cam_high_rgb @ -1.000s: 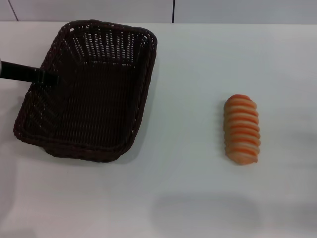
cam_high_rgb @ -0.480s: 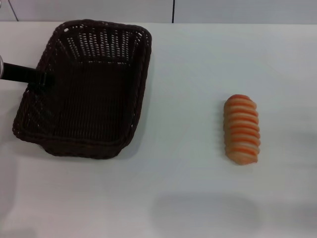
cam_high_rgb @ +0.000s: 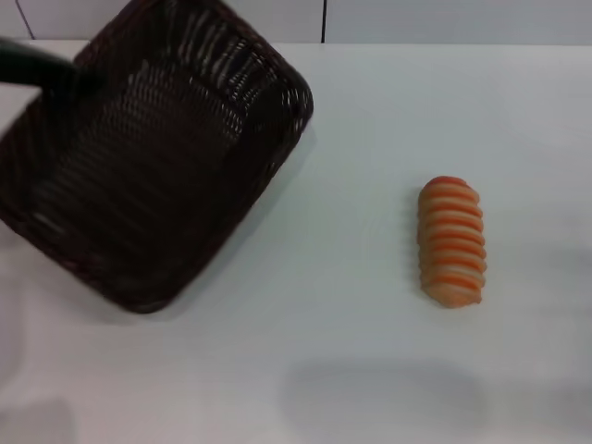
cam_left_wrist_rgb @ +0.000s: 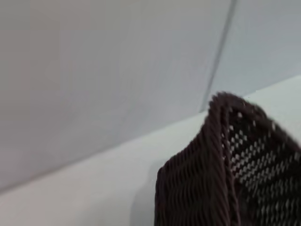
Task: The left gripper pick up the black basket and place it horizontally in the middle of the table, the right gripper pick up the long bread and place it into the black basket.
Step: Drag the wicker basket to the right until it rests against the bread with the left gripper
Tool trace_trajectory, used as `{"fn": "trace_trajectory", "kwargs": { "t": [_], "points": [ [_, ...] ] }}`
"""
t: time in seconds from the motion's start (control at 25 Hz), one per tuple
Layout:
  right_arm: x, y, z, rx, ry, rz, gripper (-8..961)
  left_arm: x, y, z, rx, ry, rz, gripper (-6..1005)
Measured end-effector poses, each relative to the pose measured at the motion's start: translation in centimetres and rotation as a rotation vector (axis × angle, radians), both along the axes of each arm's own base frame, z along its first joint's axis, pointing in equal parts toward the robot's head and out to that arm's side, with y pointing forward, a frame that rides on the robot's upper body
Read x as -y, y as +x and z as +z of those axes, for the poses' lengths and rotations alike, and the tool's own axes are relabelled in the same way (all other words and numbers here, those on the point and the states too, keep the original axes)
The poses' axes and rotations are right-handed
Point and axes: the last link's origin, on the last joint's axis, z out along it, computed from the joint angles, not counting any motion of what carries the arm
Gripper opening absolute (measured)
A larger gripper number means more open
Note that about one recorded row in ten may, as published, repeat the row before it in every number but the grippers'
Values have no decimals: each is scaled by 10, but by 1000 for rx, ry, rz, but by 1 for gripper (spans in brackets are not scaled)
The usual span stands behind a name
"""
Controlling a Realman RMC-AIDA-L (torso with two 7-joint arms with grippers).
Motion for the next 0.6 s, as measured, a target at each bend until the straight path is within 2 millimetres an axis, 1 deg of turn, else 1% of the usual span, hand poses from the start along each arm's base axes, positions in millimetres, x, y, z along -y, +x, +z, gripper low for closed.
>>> {"fn": "trace_trajectory", "kwargs": {
  "t": [0.08, 0.16, 0.2, 0.24, 0.28, 0.36, 0.48, 0.52, 0.6],
  "points": [
    [0, 0, 0, 0, 1, -2, 709, 0, 17, 20, 46, -21, -92, 199],
    [2, 1, 0, -1, 2, -4, 709, 3, 33, 30, 64, -67, -177, 202],
    [2, 1, 0, -1, 3, -5, 709, 3, 33, 30, 64, -67, -177, 203],
    [3, 1, 0, -2, 4, -7, 709, 4, 40, 33, 70, -93, -212, 204],
    [3, 1, 0, -2, 4, -7, 709, 7, 53, 35, 73, -155, -287, 205],
    [4, 1, 0, -2, 7, -7, 709, 10, 64, 36, 70, -215, -357, 208],
    [7, 1, 1, -1, 15, -6, 709, 12, 70, 37, 64, -248, -392, 212],
    [8, 2, 1, -1, 18, -6, 709, 14, 82, 33, 39, -332, -477, 213],
    [10, 2, 1, 0, 22, -9, 709, 16, 89, 26, 21, -407, -531, 216]
  ]
}}
